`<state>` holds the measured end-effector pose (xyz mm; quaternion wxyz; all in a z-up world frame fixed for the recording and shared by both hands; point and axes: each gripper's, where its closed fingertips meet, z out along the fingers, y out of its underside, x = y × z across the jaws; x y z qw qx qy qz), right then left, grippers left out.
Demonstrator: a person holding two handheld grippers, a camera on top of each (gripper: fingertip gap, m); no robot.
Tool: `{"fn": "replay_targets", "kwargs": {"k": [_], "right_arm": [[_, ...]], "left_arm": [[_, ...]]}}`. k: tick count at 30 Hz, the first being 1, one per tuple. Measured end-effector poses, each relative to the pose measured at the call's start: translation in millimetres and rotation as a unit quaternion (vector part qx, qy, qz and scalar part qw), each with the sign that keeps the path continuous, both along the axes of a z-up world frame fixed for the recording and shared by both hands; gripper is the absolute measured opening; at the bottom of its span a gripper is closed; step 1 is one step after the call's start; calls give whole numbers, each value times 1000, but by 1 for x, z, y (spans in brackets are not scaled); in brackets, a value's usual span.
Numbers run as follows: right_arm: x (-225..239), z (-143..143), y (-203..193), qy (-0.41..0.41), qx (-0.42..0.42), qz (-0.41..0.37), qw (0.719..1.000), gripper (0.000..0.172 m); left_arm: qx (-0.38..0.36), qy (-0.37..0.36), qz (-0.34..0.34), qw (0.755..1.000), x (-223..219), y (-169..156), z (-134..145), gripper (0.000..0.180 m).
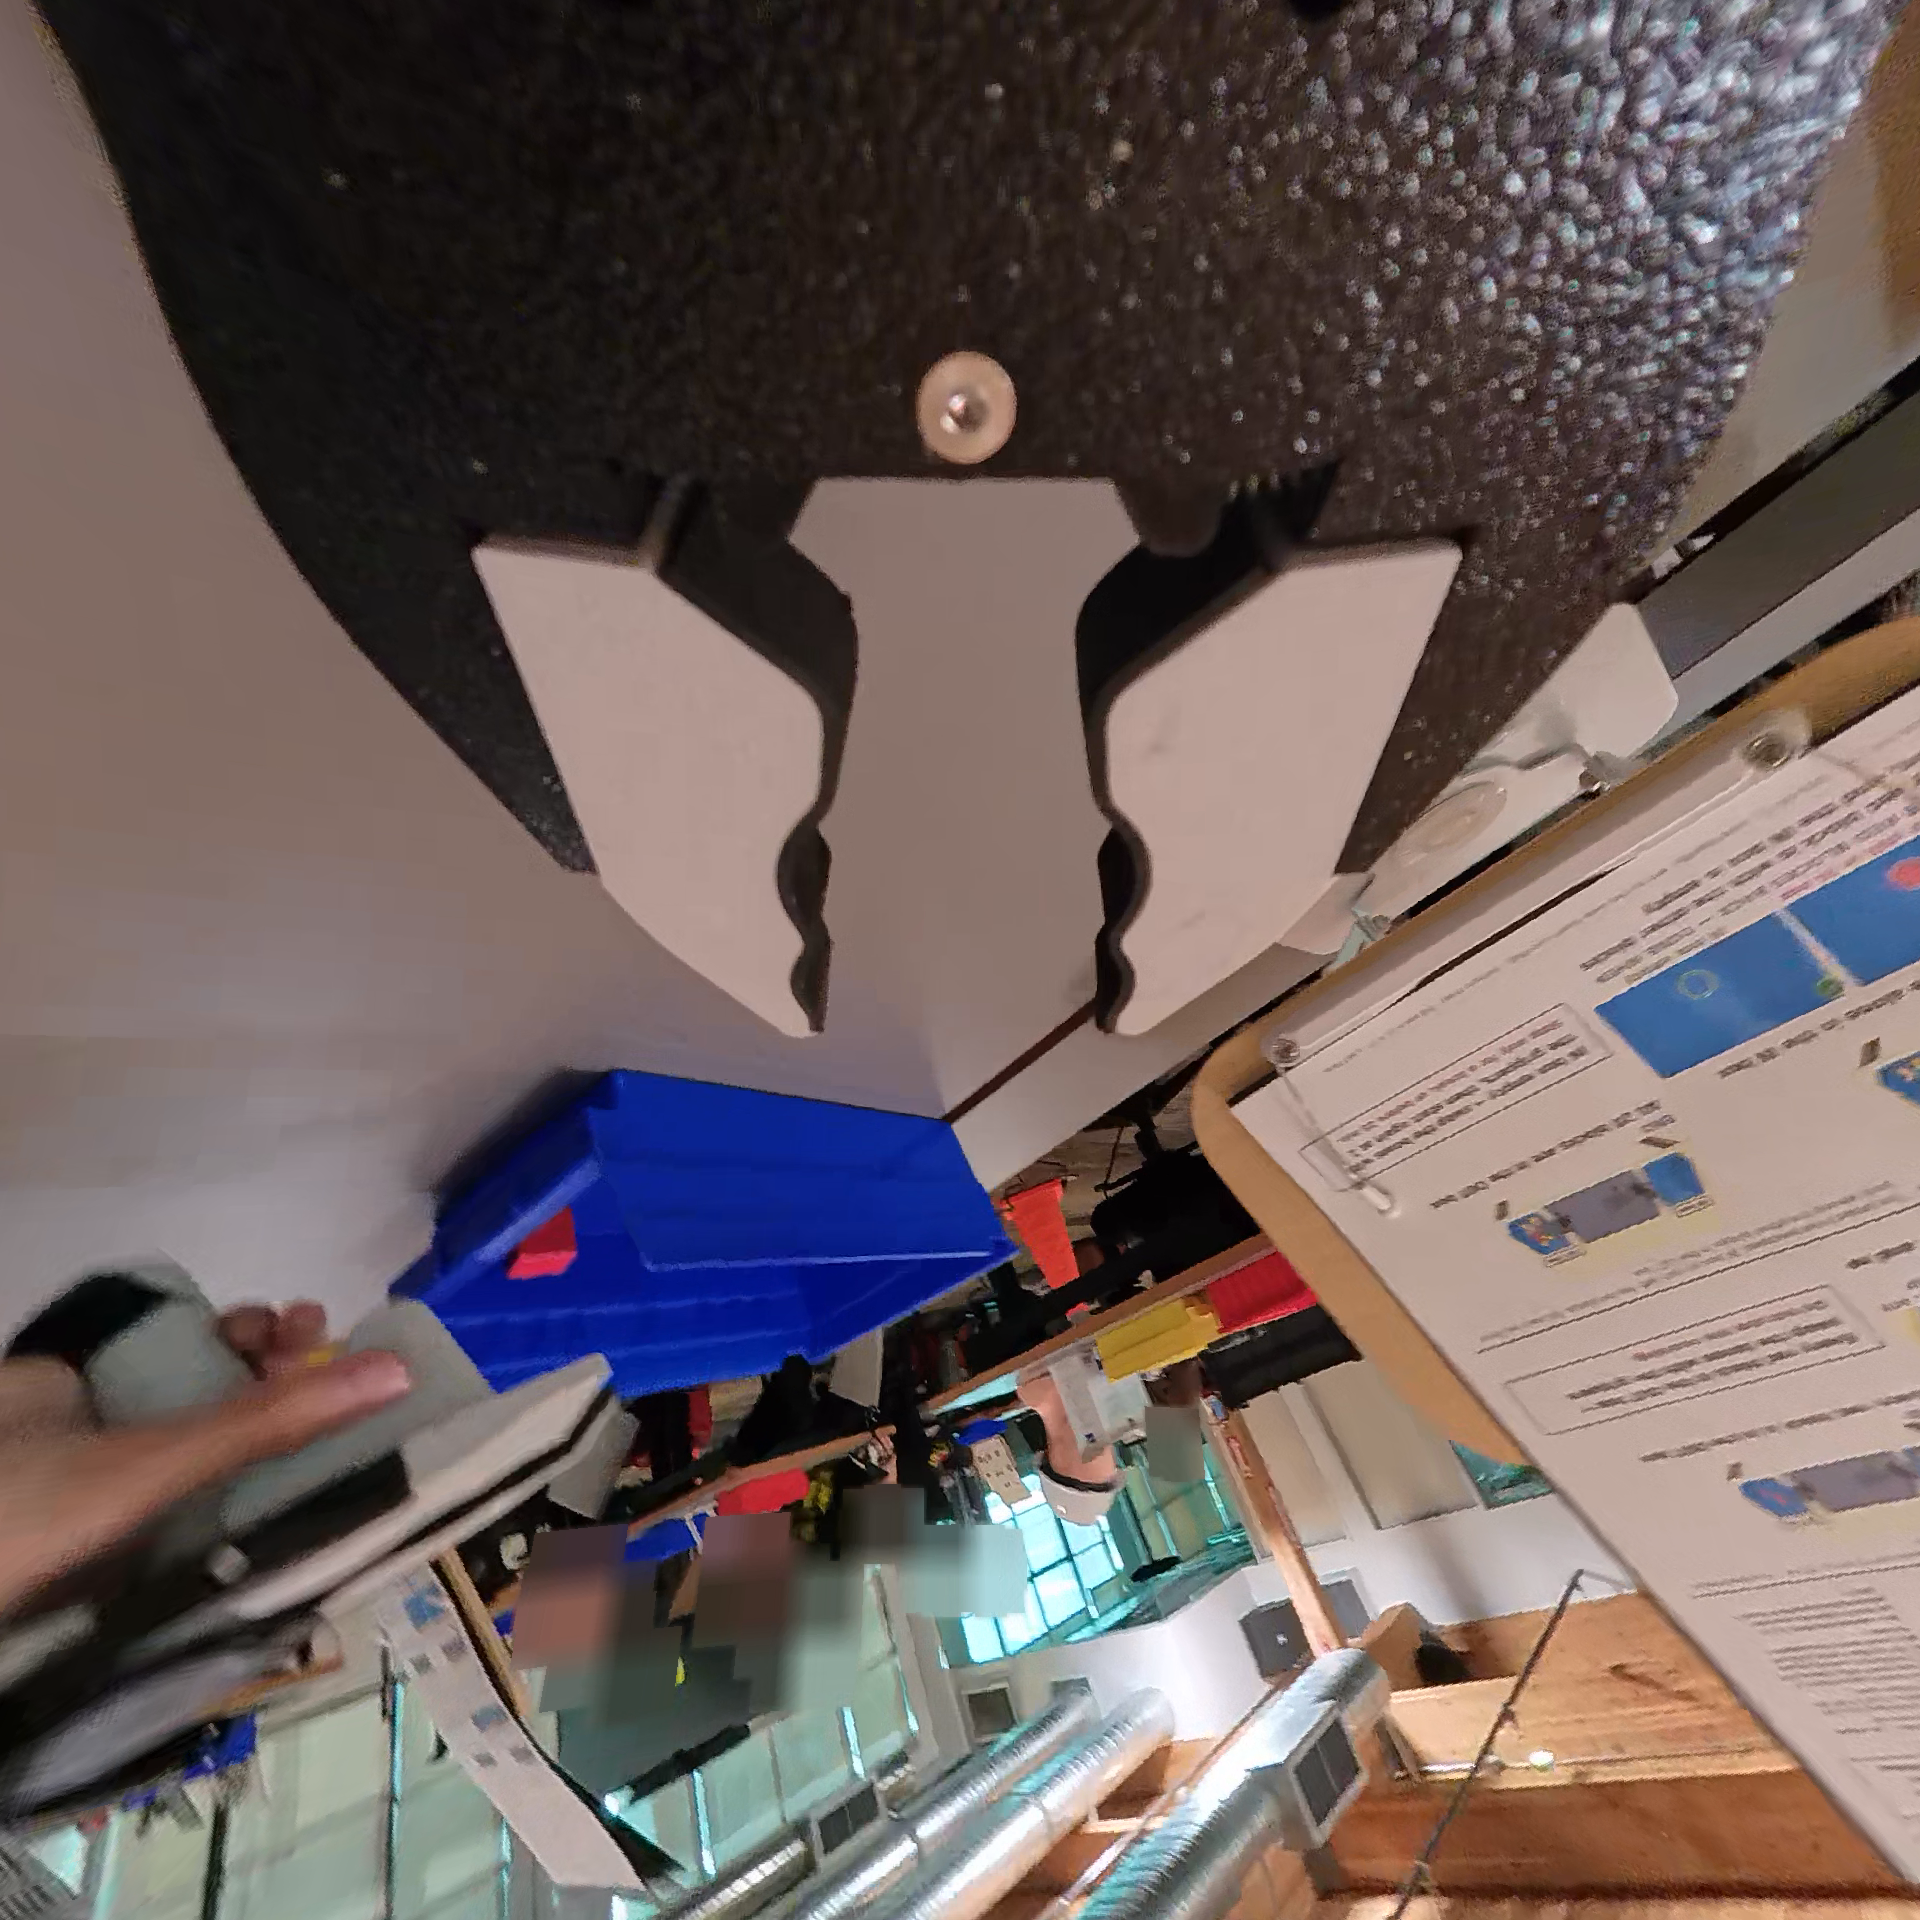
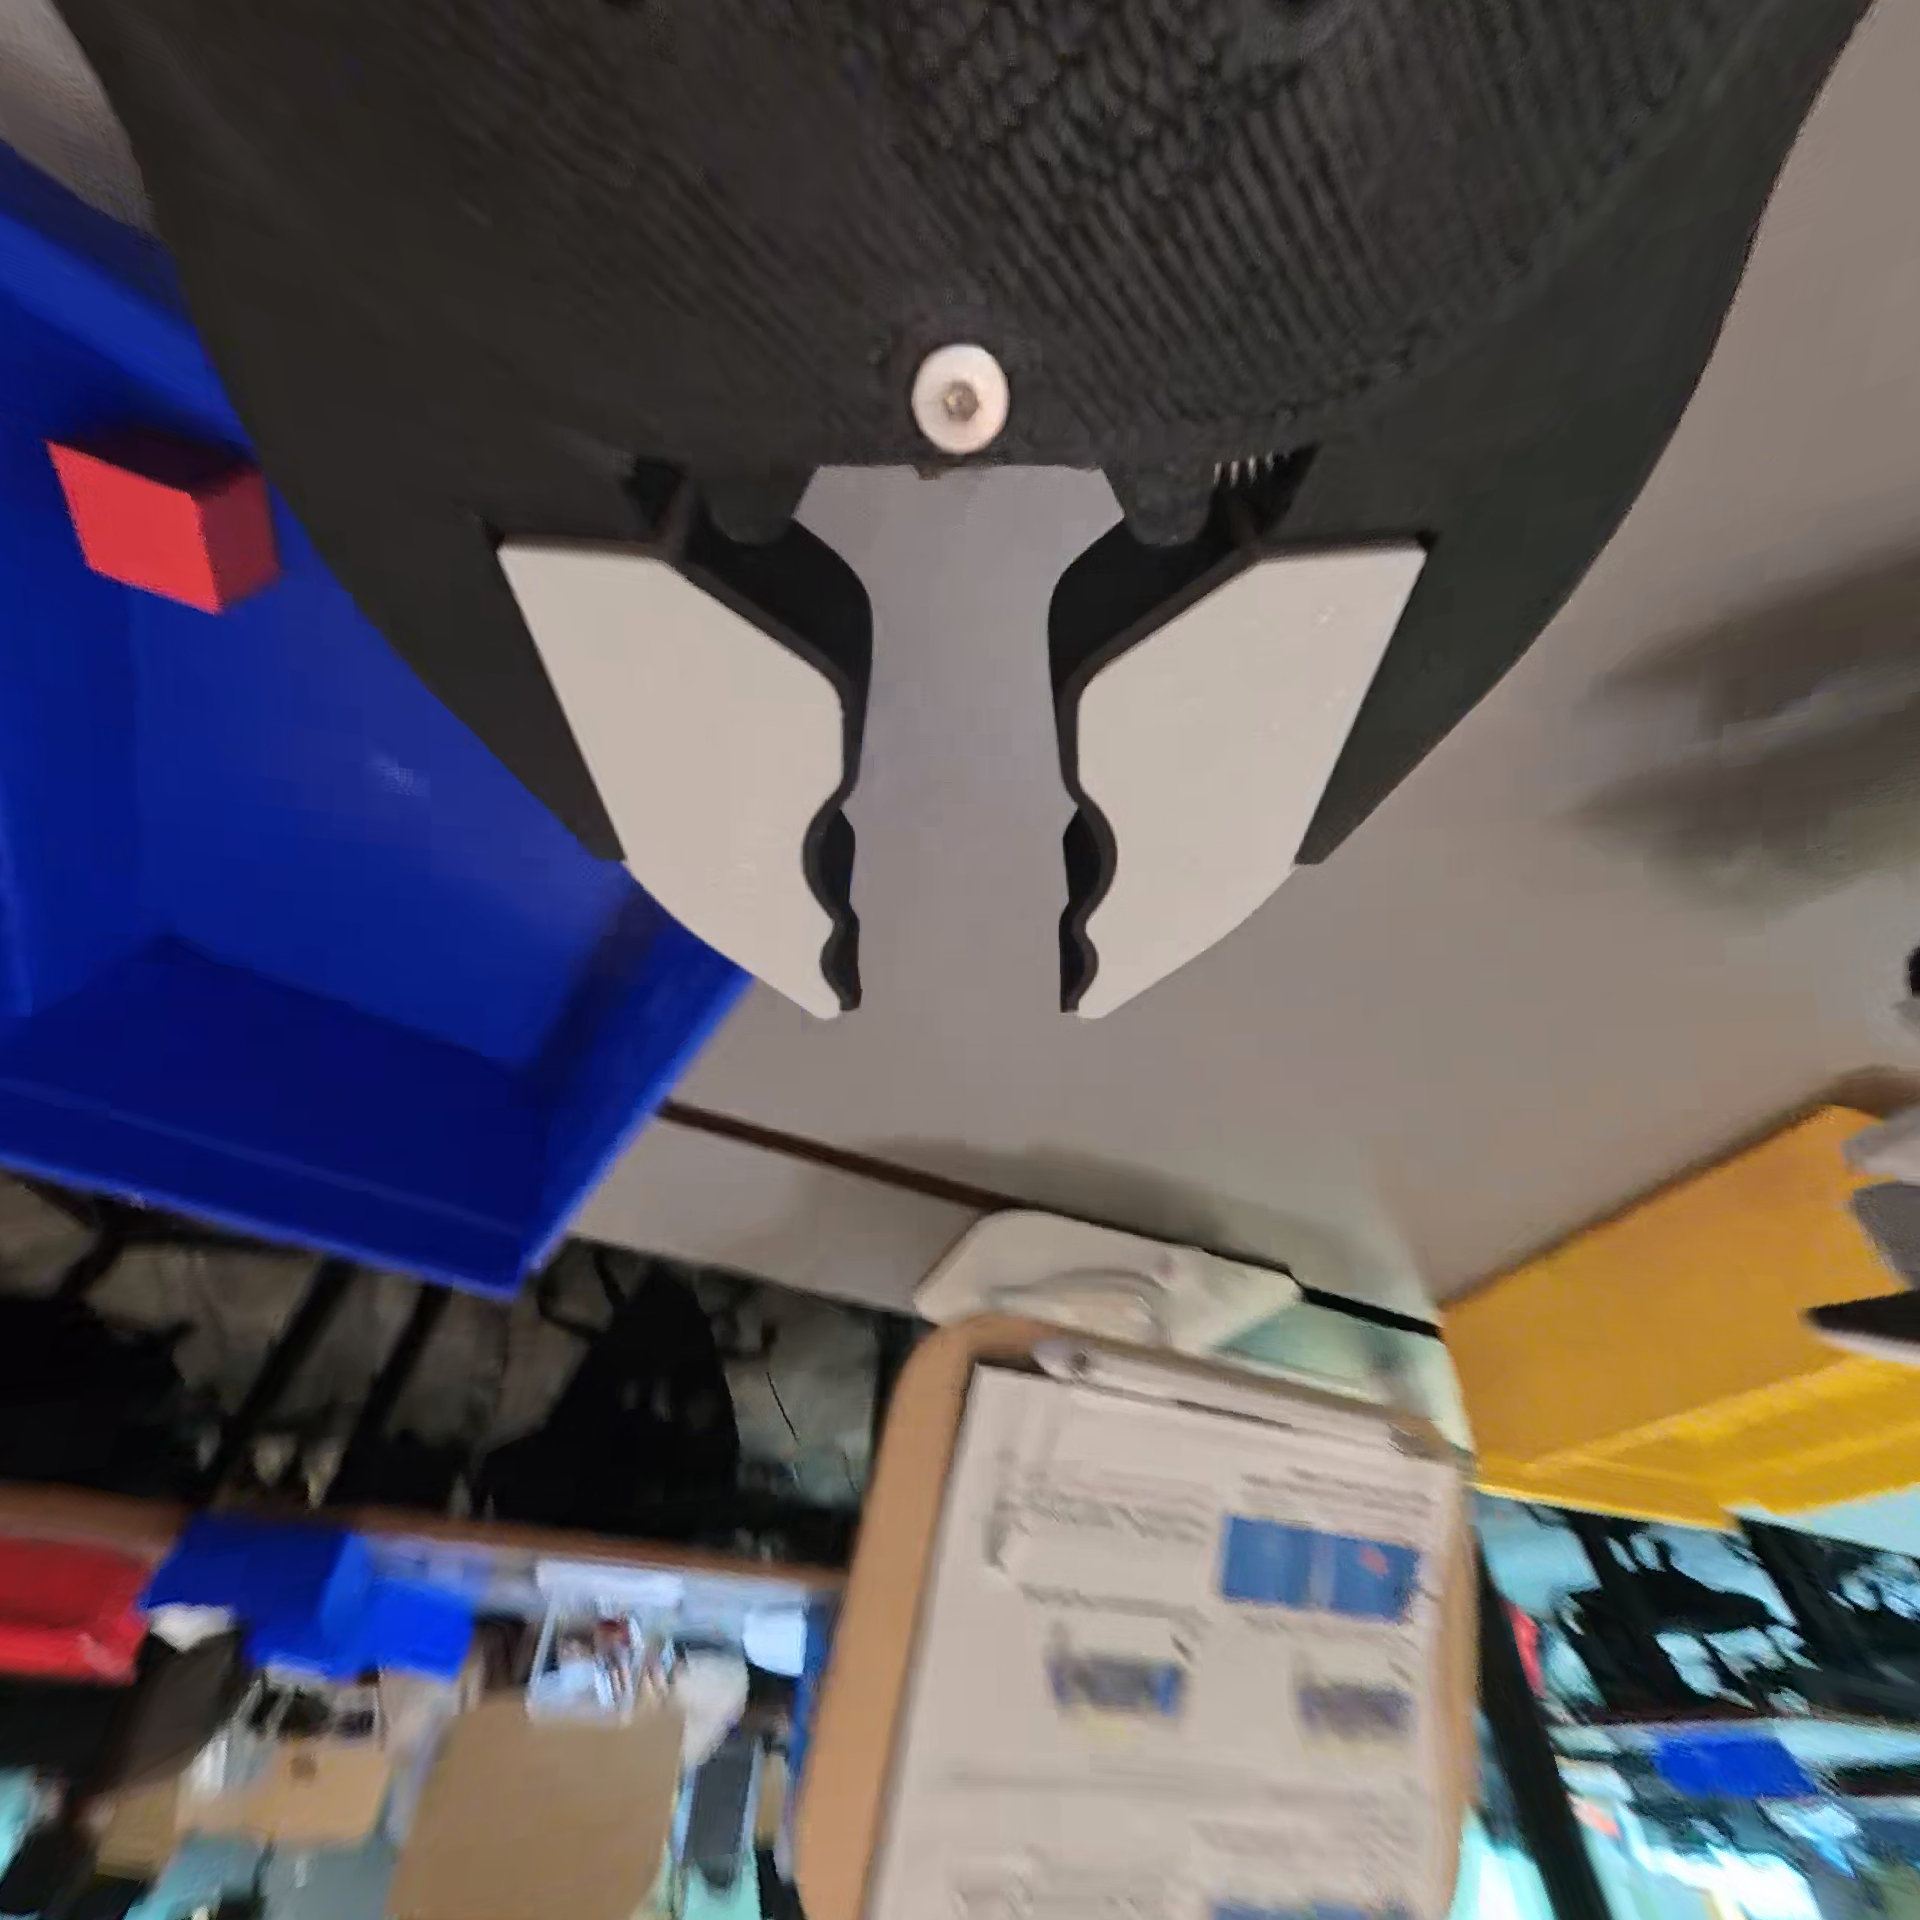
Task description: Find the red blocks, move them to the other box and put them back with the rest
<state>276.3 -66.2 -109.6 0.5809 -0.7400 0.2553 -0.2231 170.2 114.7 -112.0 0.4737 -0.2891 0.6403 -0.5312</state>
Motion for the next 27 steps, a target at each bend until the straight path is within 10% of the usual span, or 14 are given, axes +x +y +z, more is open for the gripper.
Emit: {"fn": "replay_targets", "kwargs": {"k": [10,16,27], "right_arm": [[-22,9,22,-73,47,42,995,41],[-20,1,31,-58,53,77,994,64],[-14,1,23,-64,78,72,992,69]], "left_arm": [[-69,100,218,968,-21,207,67,41],[-17,322,240,916,14,316,10,45],[110,483,191,848,85,374,-91,39]]}}
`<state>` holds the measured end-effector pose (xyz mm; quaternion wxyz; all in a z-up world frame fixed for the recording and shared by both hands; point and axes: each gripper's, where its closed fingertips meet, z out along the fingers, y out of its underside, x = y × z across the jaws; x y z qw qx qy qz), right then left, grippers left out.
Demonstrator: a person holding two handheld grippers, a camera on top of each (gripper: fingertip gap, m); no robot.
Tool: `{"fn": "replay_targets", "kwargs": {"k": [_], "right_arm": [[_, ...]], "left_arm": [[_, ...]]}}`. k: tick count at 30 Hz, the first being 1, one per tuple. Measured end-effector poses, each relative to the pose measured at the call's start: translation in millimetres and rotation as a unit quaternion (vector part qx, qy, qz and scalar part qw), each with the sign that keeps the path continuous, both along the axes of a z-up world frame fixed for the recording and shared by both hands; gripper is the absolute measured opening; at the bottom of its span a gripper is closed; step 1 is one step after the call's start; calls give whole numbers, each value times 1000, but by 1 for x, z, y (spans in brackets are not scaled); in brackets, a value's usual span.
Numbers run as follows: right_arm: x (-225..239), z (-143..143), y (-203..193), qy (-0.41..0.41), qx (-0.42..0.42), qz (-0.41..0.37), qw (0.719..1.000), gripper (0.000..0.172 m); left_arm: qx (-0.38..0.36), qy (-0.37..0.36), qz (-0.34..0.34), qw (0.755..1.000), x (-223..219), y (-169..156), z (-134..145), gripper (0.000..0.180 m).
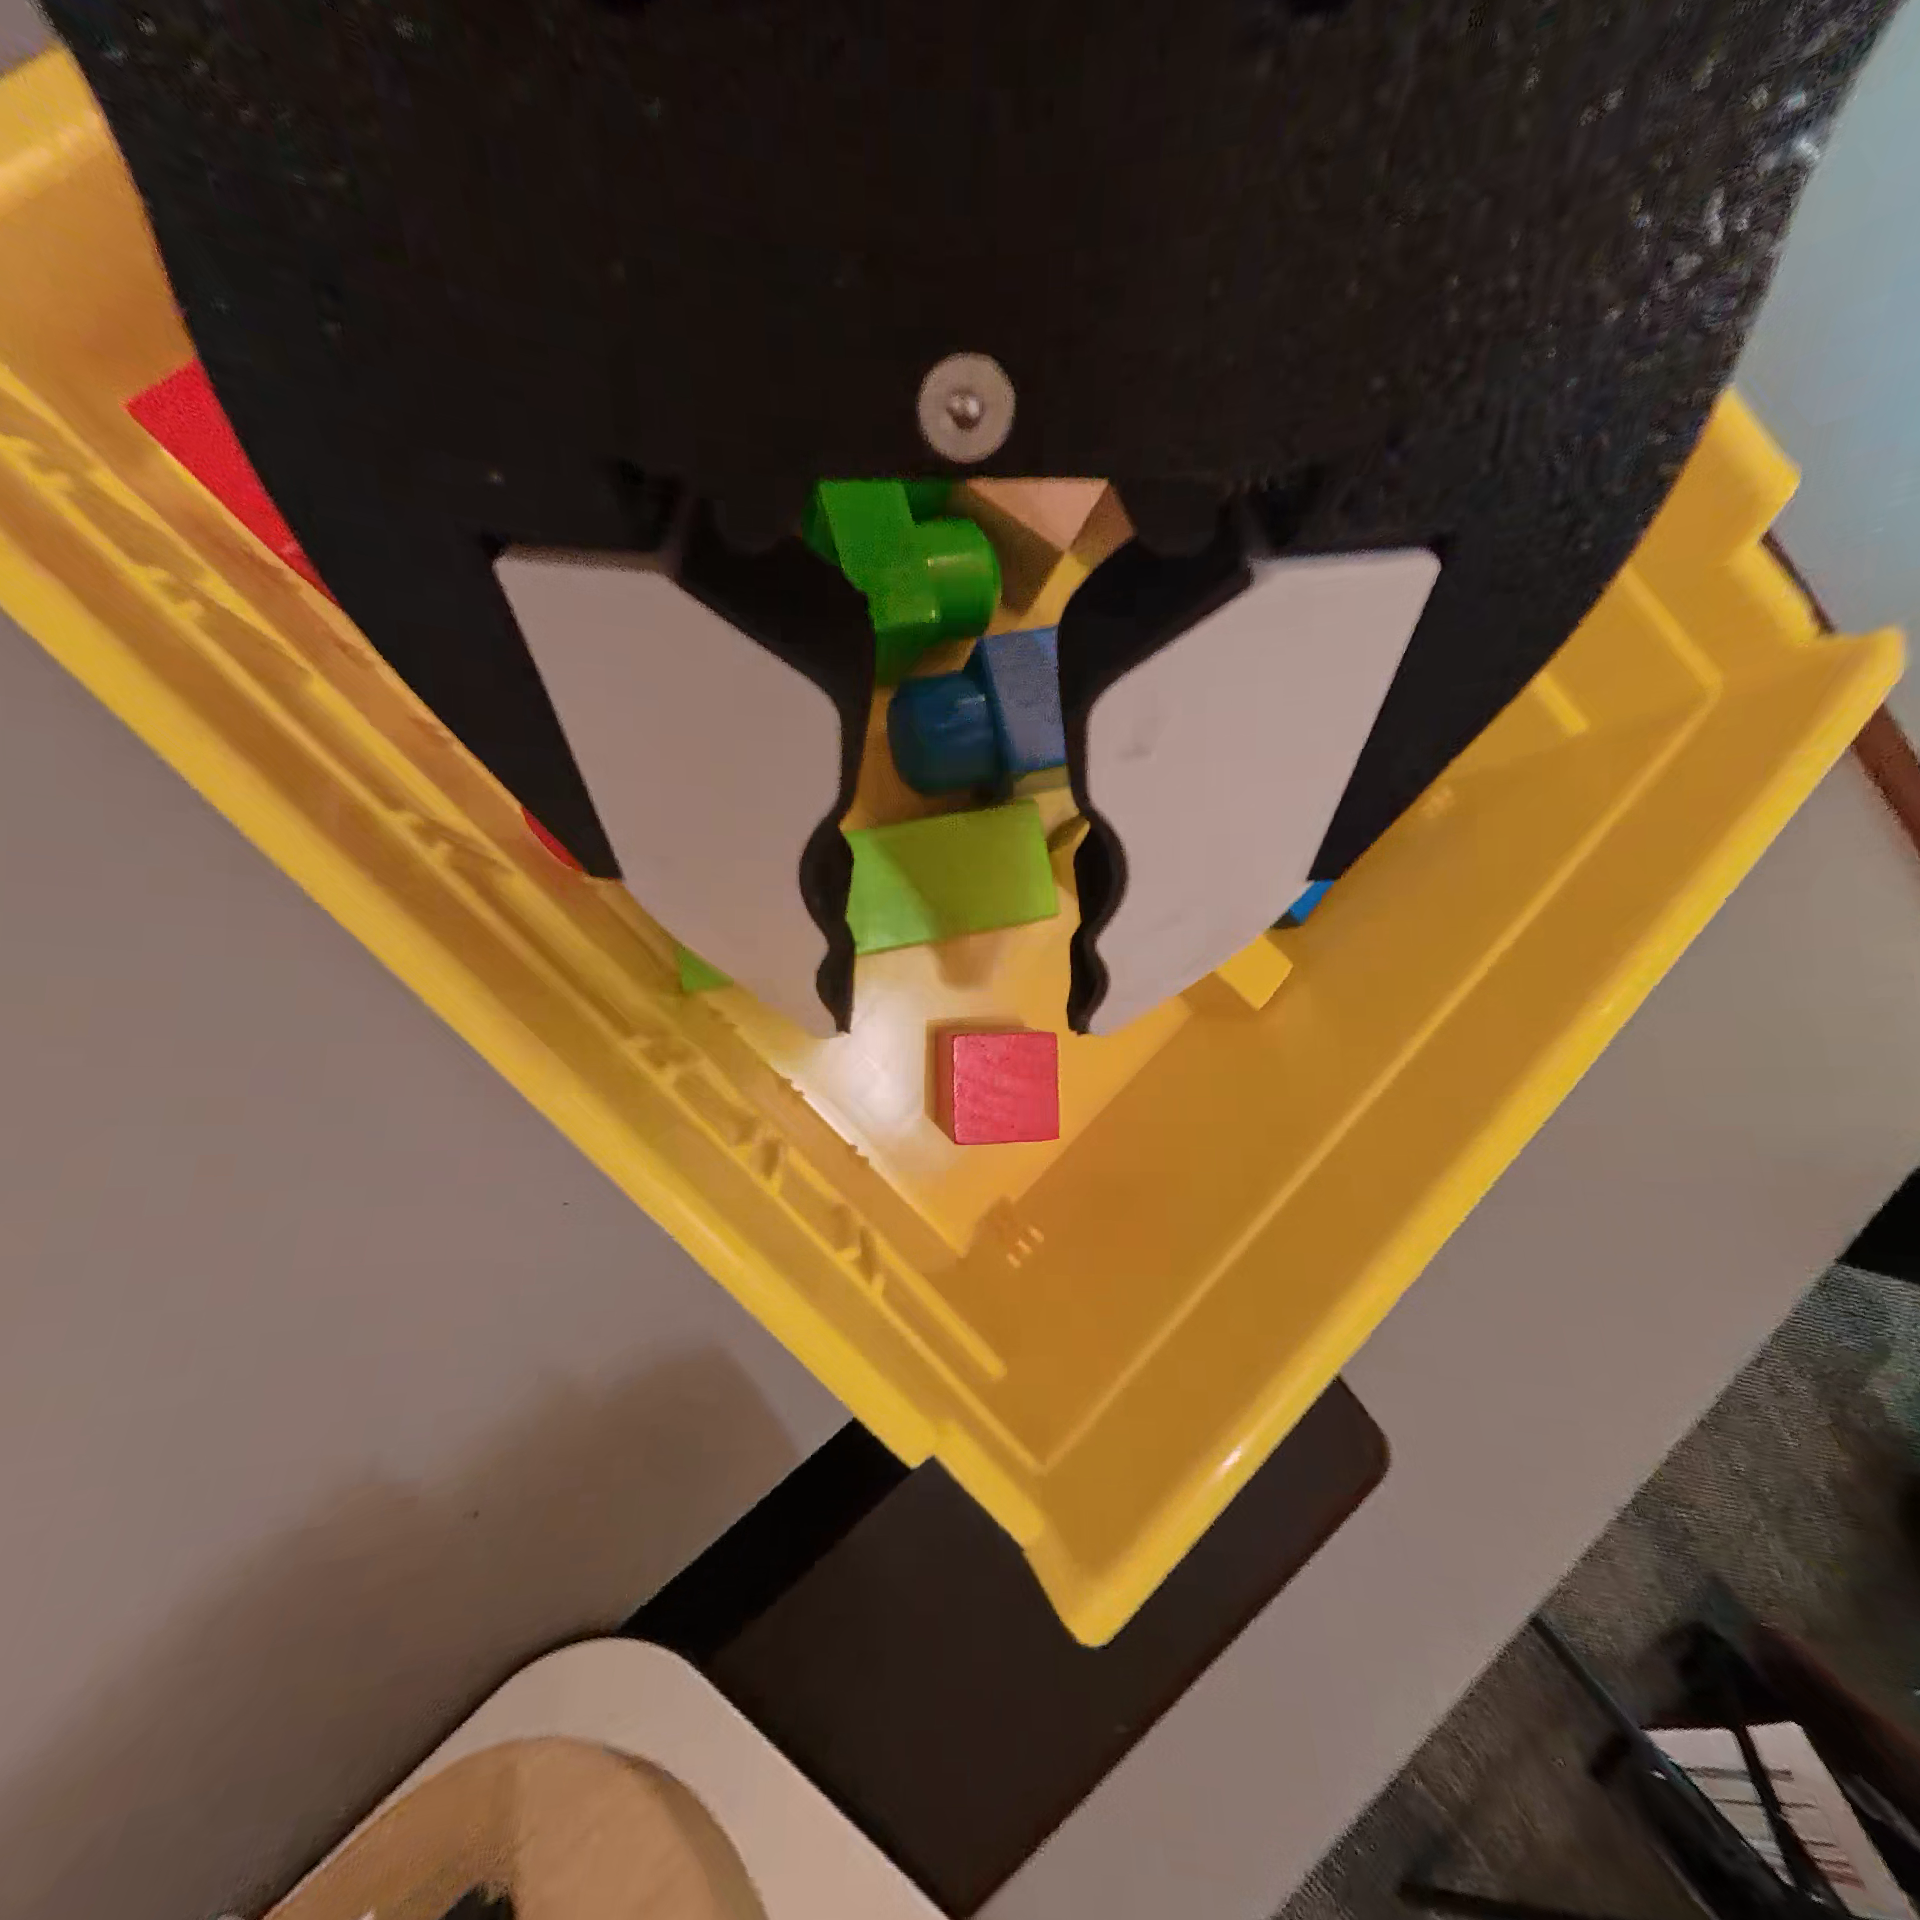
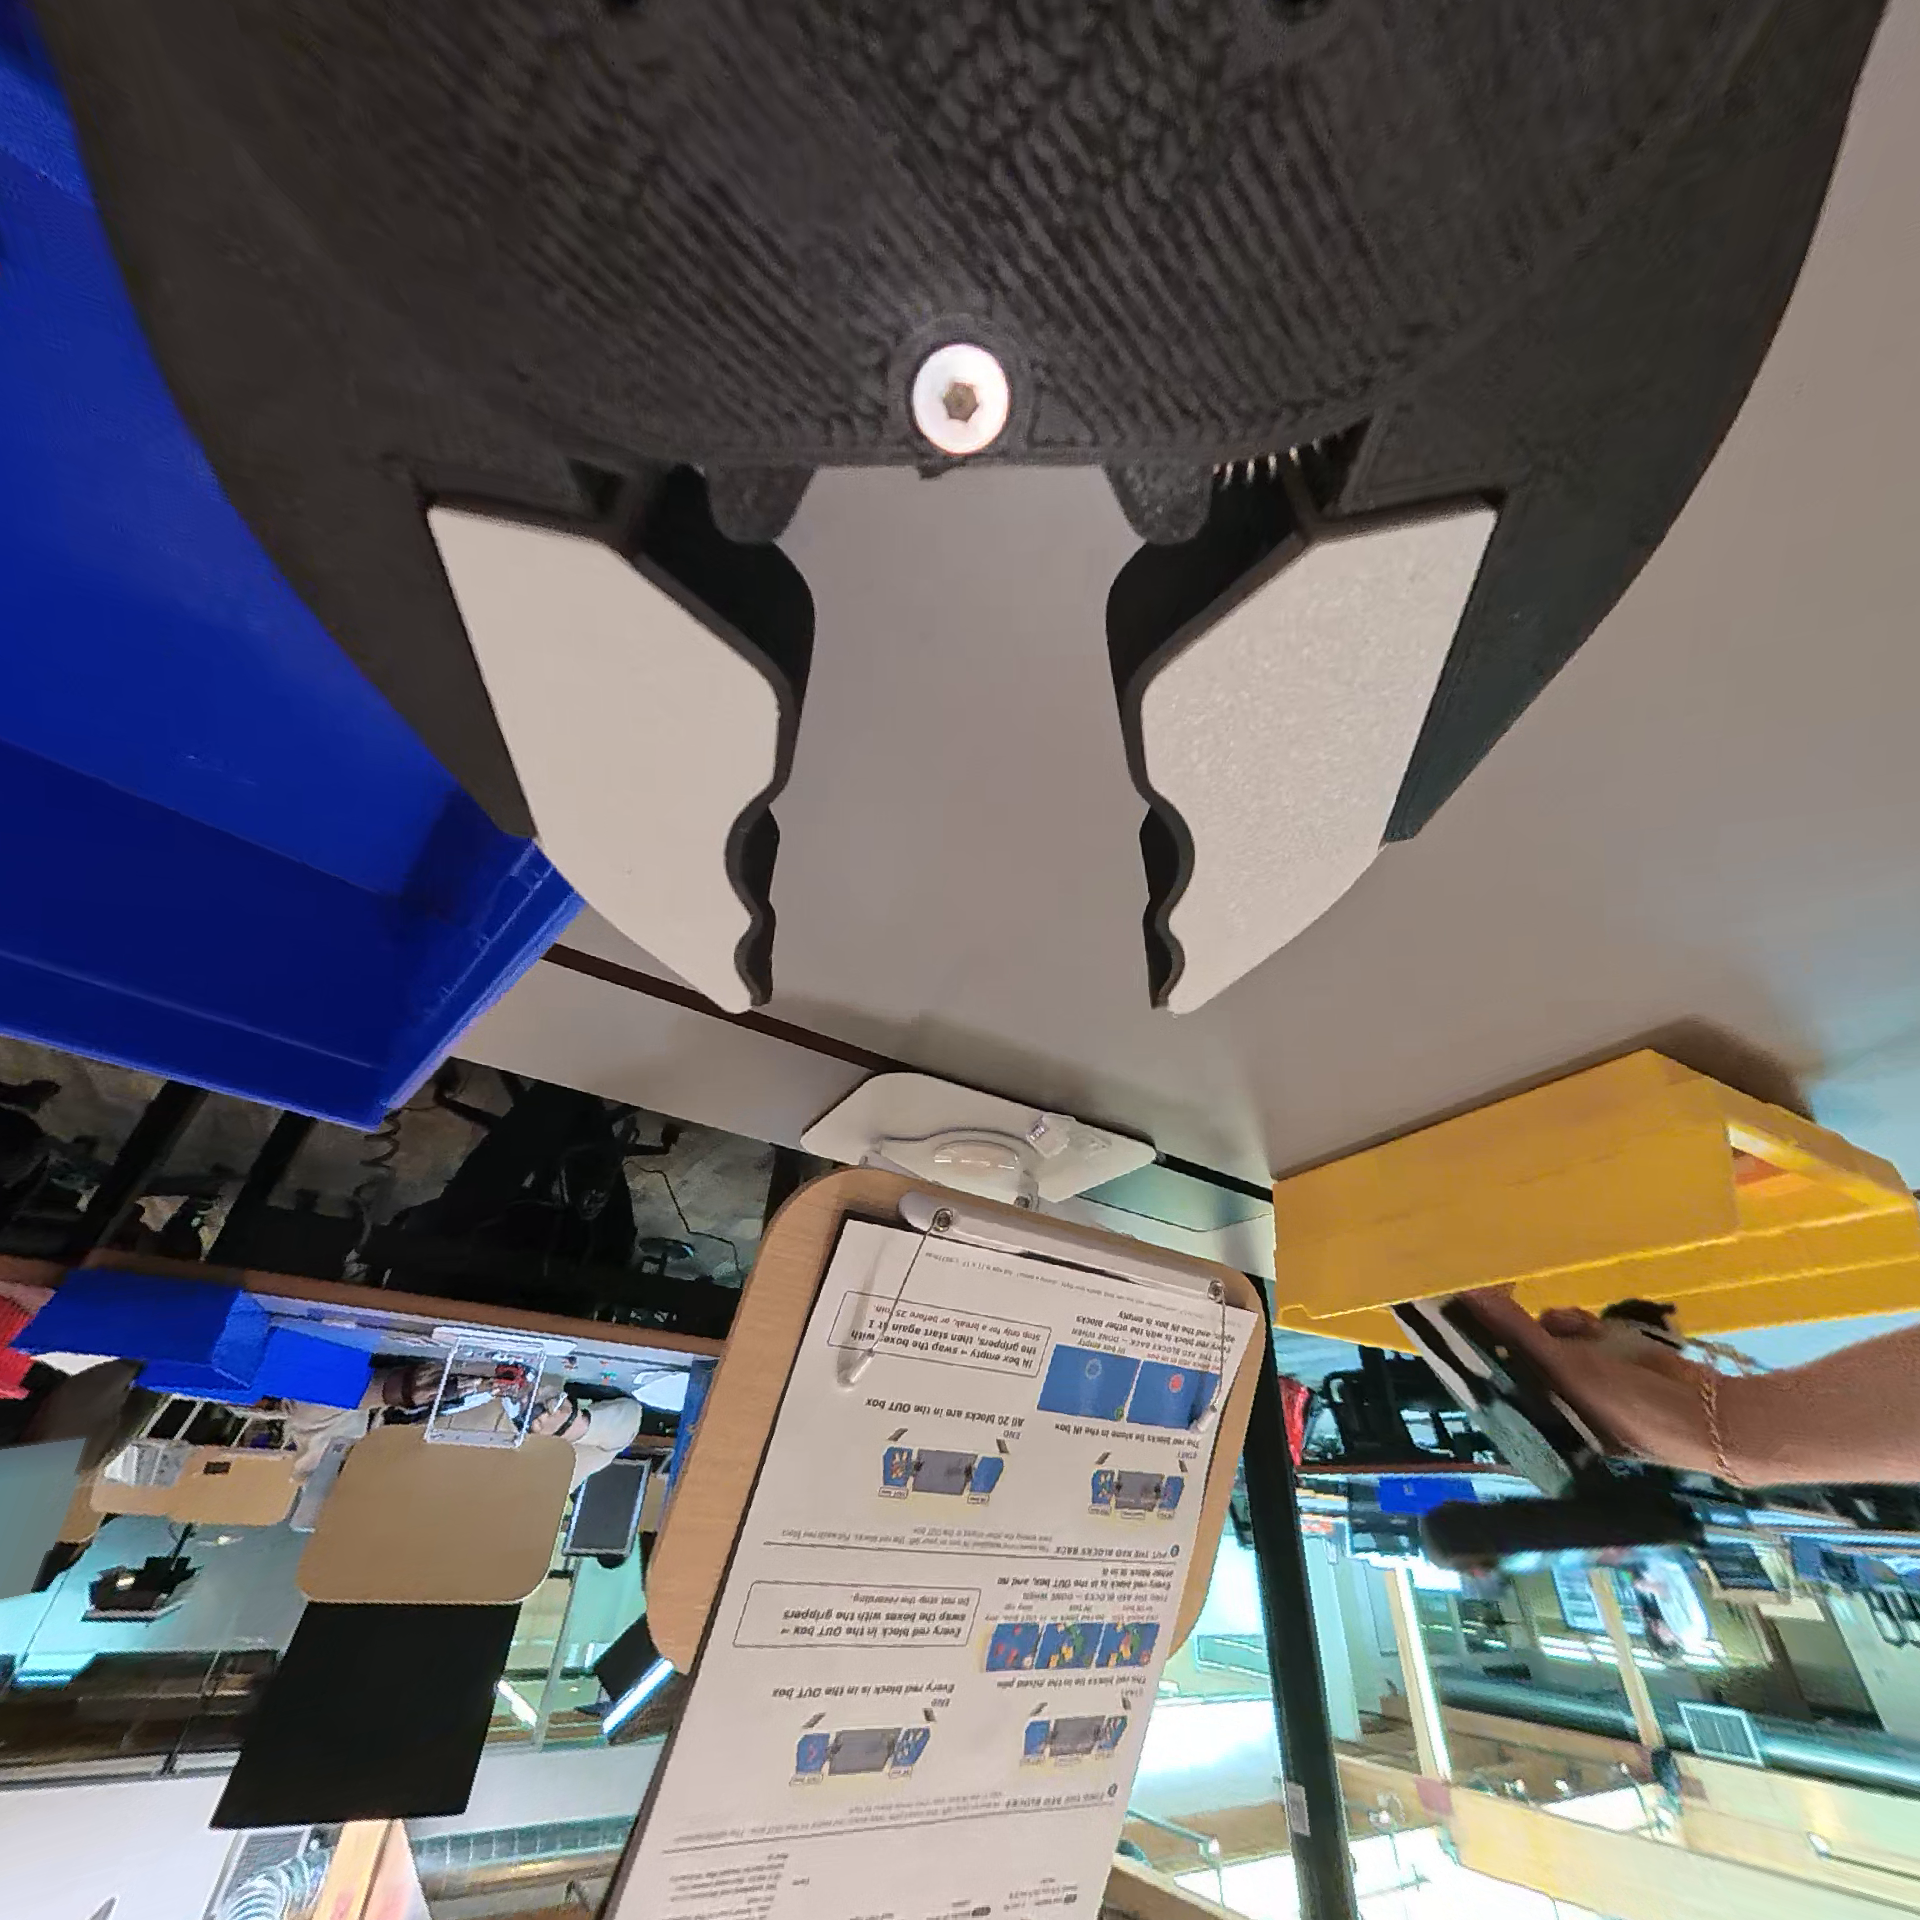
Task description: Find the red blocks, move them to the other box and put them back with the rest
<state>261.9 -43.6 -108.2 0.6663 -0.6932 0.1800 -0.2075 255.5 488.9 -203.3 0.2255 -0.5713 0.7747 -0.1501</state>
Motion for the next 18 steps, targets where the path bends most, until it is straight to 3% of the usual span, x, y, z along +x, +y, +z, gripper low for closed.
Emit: {"fn": "replay_targets", "kwargs": {"k": [8,11,15,18], "right_arm": [[4,-7,-4,0,-12,-4,1000,68],[4,-9,-4,3,-15,-3,1000,68],[4,-10,-4,1,-20,-4,1000,68],[3,-7,-4,3,-9,-2,1000,67]], "left_arm": [[0,35,31,999,14,13,-36,39],[10,25,39,999,16,14,-42,26],[11,23,45,999,12,13,-38,26],[10,-23,50,998,9,12,-13,26]]}}
